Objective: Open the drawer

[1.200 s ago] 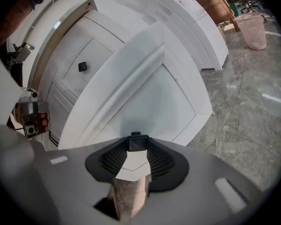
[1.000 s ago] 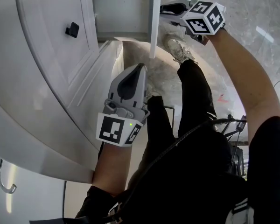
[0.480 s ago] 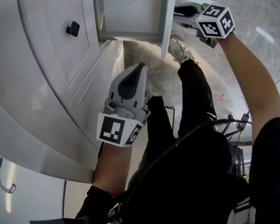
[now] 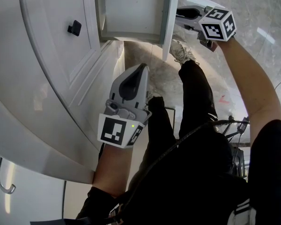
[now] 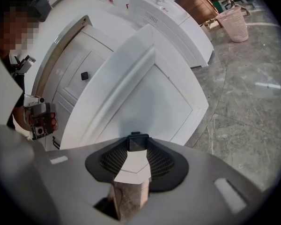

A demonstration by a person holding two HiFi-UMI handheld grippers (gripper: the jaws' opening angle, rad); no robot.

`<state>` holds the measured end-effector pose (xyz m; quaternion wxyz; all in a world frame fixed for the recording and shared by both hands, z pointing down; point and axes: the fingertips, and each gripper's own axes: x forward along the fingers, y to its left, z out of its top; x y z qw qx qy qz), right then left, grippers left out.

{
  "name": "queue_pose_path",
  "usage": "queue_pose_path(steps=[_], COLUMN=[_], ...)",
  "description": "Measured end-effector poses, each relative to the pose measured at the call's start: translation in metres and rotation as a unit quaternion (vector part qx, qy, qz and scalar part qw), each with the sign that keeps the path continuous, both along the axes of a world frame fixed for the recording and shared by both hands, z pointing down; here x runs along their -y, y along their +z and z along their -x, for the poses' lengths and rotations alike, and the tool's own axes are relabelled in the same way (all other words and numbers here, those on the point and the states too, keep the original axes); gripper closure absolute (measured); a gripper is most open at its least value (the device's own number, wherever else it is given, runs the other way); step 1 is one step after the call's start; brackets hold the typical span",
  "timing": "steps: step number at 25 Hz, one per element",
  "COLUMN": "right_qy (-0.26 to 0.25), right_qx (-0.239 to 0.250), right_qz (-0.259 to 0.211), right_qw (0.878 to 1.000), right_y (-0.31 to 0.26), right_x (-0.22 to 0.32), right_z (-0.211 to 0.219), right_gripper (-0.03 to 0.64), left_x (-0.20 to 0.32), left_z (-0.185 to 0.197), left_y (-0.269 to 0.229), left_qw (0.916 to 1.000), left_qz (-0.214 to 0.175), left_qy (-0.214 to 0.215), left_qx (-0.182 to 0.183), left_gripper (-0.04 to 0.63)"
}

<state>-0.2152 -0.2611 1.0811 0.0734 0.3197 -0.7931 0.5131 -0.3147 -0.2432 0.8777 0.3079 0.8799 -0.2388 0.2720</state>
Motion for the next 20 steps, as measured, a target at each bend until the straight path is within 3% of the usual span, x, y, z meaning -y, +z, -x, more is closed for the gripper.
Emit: queue_pose_path(steps=[10,20], right_qy=[0.003,-0.029], right_qx=[-0.003,-0.052], right_qz=[0.000,0.018], right_qw=[1.000,0.998], right_y=[0.000,-0.002], right_x=[0.001,-0.019], right_z=[-0.002,-0.007], right_gripper=[0.489,0.446], left_x=[-0.003,-0.004], left_z=[0.000,-0.011], left_y=[-0.003,-0.026], left_qw=[1.0000,0.9999], left_qz=[0.000,-0.006], left_qy=[0.007,0.011], left_qx=[0.000,-0.009], left_gripper=[0.604,0.604])
